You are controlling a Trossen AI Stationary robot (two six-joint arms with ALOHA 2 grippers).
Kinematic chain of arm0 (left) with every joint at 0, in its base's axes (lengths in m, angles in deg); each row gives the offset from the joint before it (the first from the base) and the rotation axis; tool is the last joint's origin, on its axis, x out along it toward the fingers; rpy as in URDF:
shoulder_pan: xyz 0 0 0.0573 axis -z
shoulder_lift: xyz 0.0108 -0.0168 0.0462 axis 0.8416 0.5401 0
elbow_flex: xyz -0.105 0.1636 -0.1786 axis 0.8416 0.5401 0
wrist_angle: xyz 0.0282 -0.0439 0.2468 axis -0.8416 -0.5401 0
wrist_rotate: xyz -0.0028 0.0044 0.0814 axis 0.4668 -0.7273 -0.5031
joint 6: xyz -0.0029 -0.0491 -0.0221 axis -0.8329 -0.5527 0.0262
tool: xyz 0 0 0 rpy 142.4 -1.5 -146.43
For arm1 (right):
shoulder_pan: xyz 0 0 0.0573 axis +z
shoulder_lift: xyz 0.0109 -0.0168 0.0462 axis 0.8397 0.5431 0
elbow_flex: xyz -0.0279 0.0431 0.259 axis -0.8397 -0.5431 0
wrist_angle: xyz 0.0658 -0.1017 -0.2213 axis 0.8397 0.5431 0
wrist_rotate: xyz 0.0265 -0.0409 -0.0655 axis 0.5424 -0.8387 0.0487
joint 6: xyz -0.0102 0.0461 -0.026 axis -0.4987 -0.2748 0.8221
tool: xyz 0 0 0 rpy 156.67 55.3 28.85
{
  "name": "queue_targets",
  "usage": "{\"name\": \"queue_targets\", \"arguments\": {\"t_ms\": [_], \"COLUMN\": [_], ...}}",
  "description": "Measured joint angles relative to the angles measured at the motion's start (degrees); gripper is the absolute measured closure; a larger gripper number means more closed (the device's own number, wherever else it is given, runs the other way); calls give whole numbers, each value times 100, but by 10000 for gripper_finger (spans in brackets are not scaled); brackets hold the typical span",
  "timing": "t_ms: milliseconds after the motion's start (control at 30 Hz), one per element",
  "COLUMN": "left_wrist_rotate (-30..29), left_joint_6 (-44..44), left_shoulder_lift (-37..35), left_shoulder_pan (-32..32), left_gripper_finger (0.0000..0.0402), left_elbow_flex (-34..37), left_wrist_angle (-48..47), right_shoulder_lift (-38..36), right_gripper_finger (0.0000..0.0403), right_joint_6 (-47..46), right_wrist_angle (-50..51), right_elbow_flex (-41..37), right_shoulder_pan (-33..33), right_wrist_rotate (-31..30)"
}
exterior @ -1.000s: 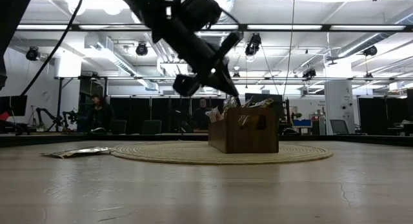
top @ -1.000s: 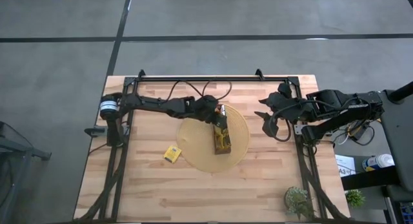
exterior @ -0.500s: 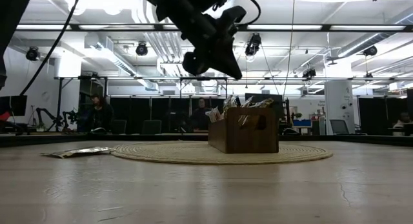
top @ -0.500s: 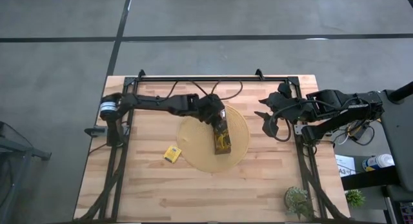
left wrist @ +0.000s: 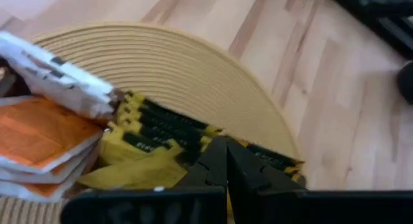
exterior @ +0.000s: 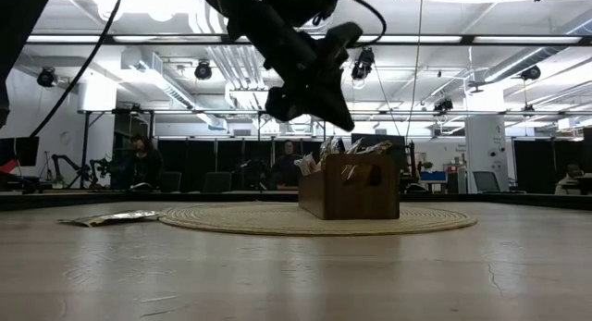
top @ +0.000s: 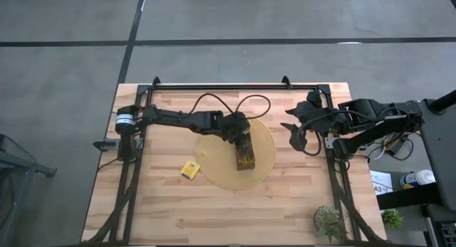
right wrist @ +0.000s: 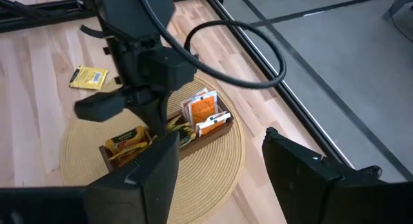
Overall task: Pick & Place Tea
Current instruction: Put the right yellow tea bag into the middle section of the wooden organizer
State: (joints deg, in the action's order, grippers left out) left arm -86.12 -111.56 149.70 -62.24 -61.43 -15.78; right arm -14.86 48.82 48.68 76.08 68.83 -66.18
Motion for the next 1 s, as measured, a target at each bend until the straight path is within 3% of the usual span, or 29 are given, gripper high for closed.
{"name": "queue_targets", "arguments": {"t_ms": [300, 467, 600, 1000], "left_wrist_rotate": [-42, 514, 557, 592], "left_joint_6": [303, 1980, 2910, 3579], "left_shoulder_lift": [129, -95, -217, -52], "left_shoulder_pan": [-65, -67, -86, -299], "left_gripper_finger": [402, 401, 399, 262], "left_elbow_flex": [19, -200, -427, -479], "left_wrist_angle": [-27, -500, -1014, -1035], "right_shoulder_lift": [0, 0, 0, 0], "right_gripper_finger": [184, 184, 184, 184], "right_joint_6": [-18, -18, -18, -18], "right_wrist_angle": [-38, -36, -46, -151], "right_elbow_flex": [0, 1, 0, -9], "right_shoulder_pan": [0, 0, 0, 0], "right_wrist_rotate": [0, 2, 4, 2]}}
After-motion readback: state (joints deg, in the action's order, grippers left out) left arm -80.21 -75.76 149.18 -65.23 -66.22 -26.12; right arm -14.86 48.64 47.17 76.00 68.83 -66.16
